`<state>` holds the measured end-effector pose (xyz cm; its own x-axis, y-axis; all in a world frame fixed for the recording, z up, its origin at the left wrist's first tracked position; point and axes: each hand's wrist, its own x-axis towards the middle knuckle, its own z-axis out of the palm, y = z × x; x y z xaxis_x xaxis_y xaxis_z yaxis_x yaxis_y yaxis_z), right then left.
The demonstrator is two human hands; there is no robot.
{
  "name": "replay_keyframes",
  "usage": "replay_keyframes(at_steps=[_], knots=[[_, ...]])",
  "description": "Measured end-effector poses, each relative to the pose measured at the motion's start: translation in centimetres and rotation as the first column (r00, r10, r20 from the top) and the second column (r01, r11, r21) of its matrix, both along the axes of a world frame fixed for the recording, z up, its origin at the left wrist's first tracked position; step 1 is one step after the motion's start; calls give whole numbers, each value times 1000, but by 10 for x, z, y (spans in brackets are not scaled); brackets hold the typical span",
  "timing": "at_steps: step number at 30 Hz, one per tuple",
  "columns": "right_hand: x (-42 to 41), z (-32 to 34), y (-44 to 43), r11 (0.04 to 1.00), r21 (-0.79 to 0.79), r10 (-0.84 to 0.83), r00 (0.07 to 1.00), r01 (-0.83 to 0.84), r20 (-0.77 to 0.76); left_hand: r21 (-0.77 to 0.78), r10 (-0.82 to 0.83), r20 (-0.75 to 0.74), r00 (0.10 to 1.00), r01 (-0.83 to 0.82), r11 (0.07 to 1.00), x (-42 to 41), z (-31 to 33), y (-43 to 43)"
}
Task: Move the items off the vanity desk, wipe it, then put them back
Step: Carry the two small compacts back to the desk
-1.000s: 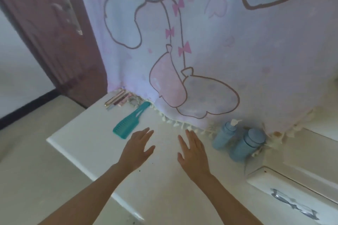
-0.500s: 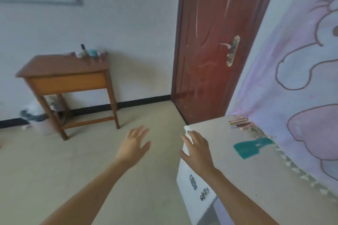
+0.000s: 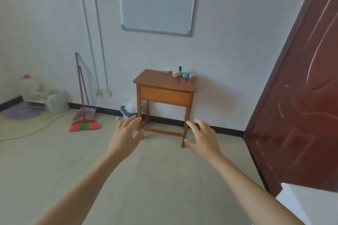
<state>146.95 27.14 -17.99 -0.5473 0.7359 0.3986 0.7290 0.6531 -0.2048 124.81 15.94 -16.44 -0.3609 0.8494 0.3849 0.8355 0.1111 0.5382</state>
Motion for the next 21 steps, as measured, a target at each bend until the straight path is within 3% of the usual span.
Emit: replay_keyframes(at_steps=[8,21], knots=[[-52,48,76,996,53,75,997,-73,-29,58,45,-56,997,-42,997,-39,41,55],[-80,110,275,990,26,139,989,-138,-46,113,84,-10,996,-82,990,-66,63,245]])
